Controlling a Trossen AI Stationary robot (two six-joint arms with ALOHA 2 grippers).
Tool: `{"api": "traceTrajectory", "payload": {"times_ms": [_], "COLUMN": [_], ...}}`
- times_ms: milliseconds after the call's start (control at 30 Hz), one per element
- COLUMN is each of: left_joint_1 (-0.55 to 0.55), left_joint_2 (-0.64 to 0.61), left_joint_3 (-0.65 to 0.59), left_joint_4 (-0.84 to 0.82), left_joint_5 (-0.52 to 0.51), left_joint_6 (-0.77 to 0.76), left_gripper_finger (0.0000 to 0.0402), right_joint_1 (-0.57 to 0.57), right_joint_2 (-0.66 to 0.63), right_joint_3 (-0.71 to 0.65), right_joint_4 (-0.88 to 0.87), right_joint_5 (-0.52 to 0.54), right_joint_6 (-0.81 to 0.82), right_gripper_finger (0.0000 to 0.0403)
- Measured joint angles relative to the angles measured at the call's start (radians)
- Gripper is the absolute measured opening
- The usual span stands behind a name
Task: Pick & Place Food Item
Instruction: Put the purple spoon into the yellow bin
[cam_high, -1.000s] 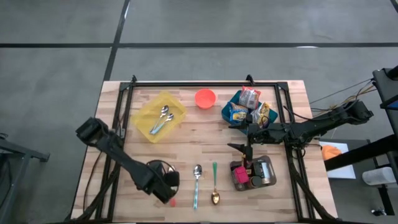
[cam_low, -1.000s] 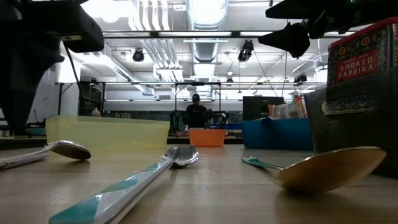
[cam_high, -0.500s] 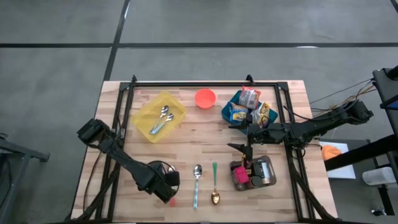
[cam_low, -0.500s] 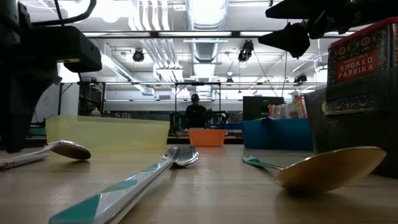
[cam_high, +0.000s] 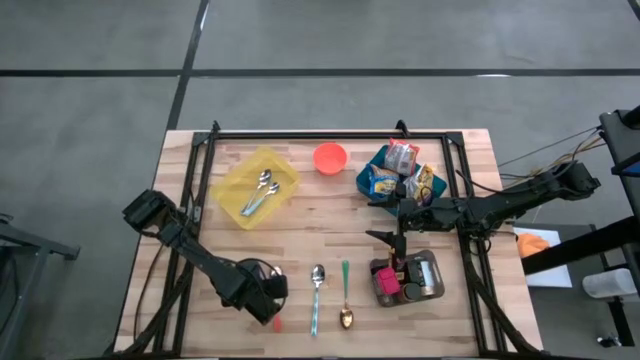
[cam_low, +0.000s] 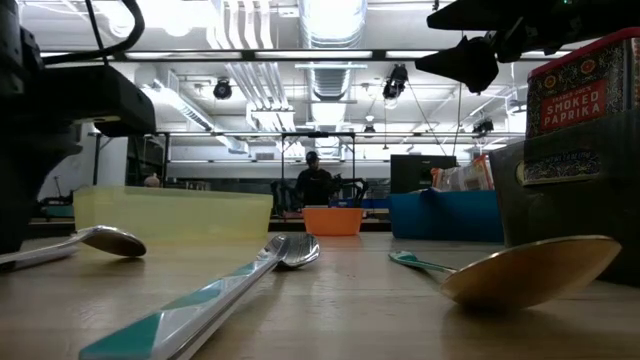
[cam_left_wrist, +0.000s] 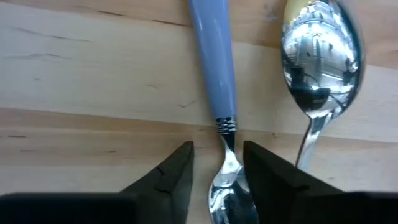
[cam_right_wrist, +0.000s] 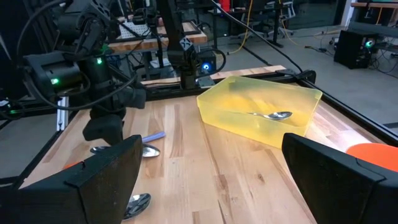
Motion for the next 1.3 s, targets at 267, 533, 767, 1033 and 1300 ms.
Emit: {"api": "traceTrajectory", "payload": {"times_ms": [267, 533, 767, 1033, 1300], "left_joint_1": [-0.001, -0.001, 0.000, 0.002, 0.003], "left_joint_2": [0.002, 0.002, -0.005, -0.042, -0.115], "left_joint_3": [-0.002, -0.002, -0.003, -0.003, -0.003], "left_joint_4": [-0.011, -0.004, 0.005, -0.002, -0.071], "left_joint_5": [0.007, 0.003, -0.001, -0.013, -0.028], "left_joint_6": [0.000, -0.001, -0.001, 0.001, 0.003], "left_gripper_finger": [0.0042, 0.0006, 0.0006, 0.0006, 0.0006], "right_joint_1": [0.000, 0.000, 0.000, 0.000, 0.000], "right_joint_2": [0.000, 0.000, 0.000, 0.000, 0.000], "right_joint_3": [0.000, 0.000, 0.000, 0.000, 0.000], "right_joint_4": [0.000, 0.000, 0.000, 0.000, 0.000], "right_joint_5": [0.000, 0.000, 0.000, 0.000, 0.000], "right_joint_6": [0.000, 0.000, 0.000, 0.000, 0.000], "right_gripper_finger": [0.0381, 0.0381, 0.0381, 0.0381, 0.0381]}}
